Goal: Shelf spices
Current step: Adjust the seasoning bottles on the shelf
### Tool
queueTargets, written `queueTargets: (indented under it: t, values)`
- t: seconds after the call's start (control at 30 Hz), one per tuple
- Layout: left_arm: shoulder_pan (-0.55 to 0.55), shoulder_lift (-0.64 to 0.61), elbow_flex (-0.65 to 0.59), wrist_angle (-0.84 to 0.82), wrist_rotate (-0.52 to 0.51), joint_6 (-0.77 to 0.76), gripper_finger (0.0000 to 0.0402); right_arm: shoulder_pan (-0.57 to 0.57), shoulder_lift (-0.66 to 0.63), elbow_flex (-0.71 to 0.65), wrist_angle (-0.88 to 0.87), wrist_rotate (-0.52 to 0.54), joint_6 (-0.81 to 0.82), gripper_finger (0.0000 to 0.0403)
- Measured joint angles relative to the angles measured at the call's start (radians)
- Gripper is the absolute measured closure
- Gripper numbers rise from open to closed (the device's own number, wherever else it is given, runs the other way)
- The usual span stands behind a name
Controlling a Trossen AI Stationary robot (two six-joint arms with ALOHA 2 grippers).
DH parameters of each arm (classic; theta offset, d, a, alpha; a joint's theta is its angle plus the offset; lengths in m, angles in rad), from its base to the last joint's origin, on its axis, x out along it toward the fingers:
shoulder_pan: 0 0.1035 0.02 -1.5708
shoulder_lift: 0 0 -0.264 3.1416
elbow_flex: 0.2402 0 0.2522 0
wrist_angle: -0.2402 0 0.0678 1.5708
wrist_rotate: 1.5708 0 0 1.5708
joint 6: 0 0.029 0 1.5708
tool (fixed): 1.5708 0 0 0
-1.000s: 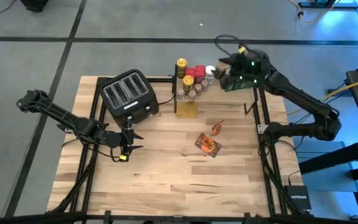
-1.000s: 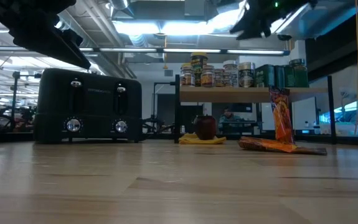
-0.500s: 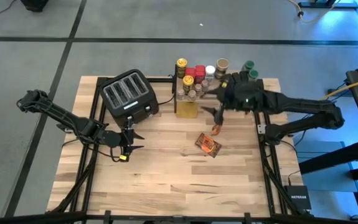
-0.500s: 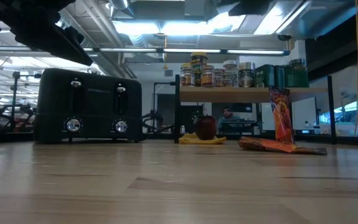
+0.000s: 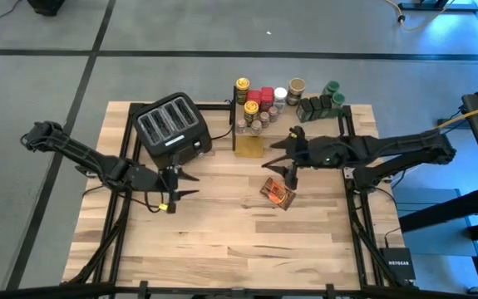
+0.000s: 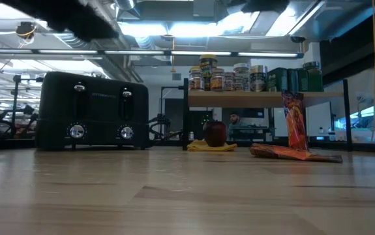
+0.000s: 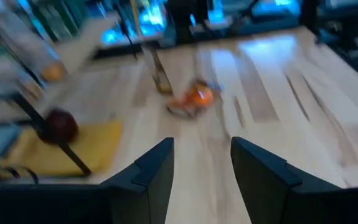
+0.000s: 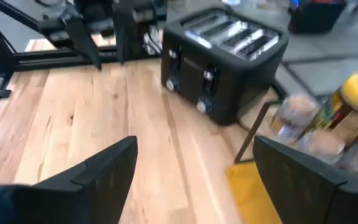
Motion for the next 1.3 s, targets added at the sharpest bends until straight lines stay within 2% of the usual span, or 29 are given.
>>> queueTargets:
  t: [0.2, 0.3, 0.77, 1.3]
  values:
    - [0.070, 0.000, 0.000, 0.182, -0.003, 0.116, 0.0249, 0.000, 0.077, -0.015, 0.002, 0.021, 0.029, 0.0079]
    - [0.099, 0.000, 0.000, 0.211, -0.003, 0.127, 0.0249, 0.000, 0.110, -0.016, 0.020, 0.032, 0.011, 0.0079]
    - [0.128, 0.000, 0.000, 0.212, -0.002, 0.025, 0.0249, 0.000, 0.123, -0.016, 0.067, 0.064, 0.015, 0.0079]
    - [0.128, 0.000, 0.000, 0.185, -0.001, 0.011, 0.0249, -0.001, 0.123, -0.016, 0.072, 0.069, 0.016, 0.0079]
